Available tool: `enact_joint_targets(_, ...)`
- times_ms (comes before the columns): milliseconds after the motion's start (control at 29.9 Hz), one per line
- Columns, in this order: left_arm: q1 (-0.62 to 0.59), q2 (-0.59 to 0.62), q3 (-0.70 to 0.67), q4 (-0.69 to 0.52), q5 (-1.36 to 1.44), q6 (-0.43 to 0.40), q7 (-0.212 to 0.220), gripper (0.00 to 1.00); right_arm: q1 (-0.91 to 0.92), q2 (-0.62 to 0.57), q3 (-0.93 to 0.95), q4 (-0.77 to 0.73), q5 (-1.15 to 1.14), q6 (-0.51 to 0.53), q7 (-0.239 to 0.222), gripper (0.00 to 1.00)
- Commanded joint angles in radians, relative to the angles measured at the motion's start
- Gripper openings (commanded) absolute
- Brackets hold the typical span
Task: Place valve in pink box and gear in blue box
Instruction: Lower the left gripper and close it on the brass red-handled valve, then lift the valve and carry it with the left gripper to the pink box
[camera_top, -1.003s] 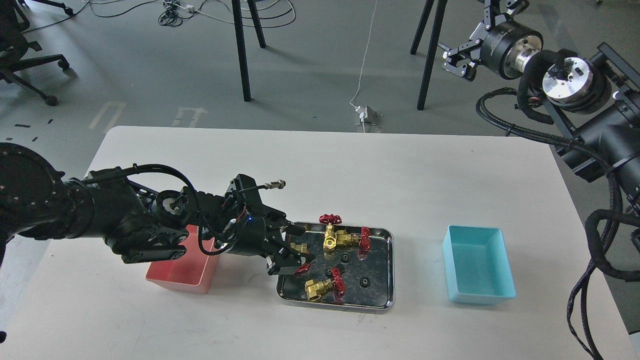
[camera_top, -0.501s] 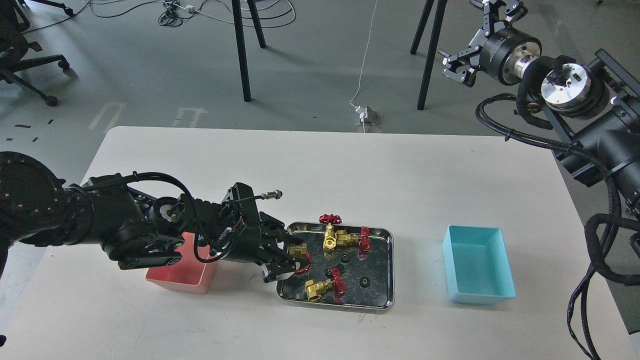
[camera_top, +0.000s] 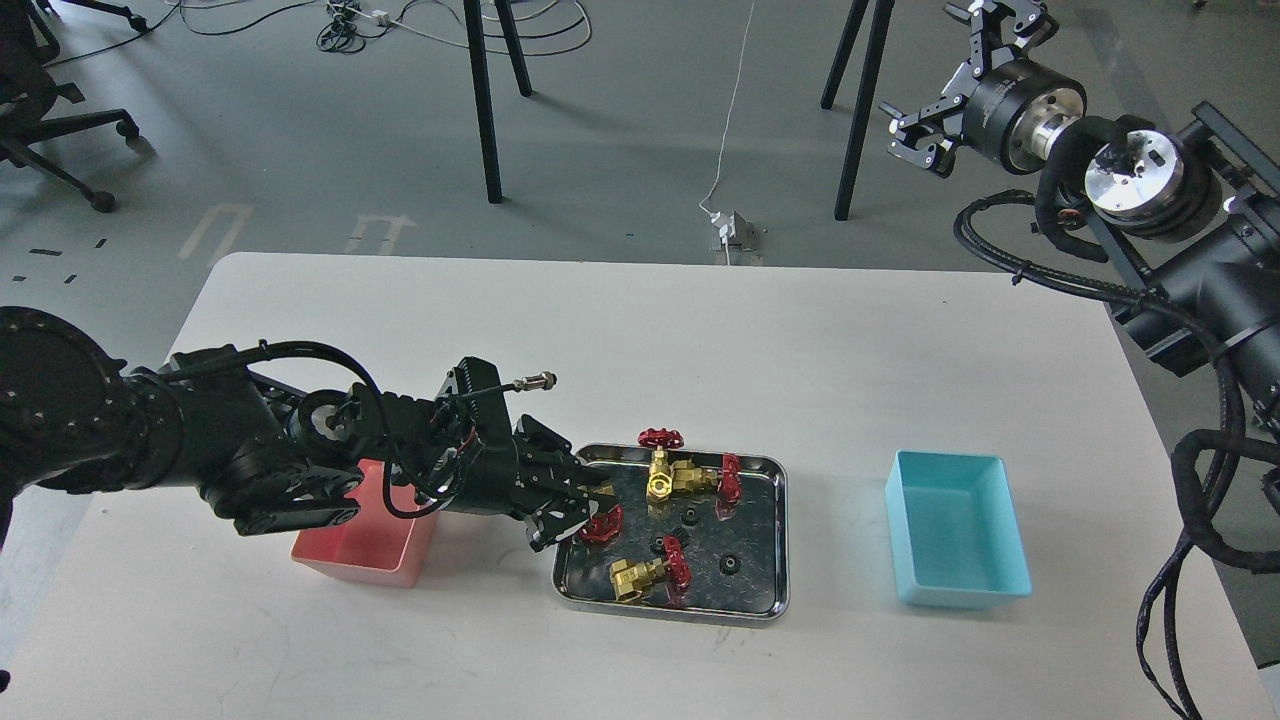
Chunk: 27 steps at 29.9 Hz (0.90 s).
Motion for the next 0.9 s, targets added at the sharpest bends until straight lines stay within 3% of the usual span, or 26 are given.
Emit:
enact_joint_targets(0,-0.006,0.015,-0.002,-0.004,-0.003,0.007,0.0,0.13,-0.003,0.0,0.001,0.0,0.0,0.0,0.001,1.0)
enact_joint_targets(301,-0.036,0.081,-0.028,-0.037,-0.002,0.009,0.0,0.12,-0.004,0.0,0.001,-0.002,0.0,-0.002,0.0,1.0)
enact_joint_targets(535,-0.114,0.174,-0.06,-0.182,-0.002,0.007,0.0,0.12,0.003,0.0,0.004,-0.002,0.0,-0.005,0.001,1.0)
enact_joint_targets(869,-0.268,0.485,-0.069,-0.34,0.052,0.007,0.0,0.13,0.209,0.012,0.0,-0.011,-0.014,-0.123,0.004,1.0)
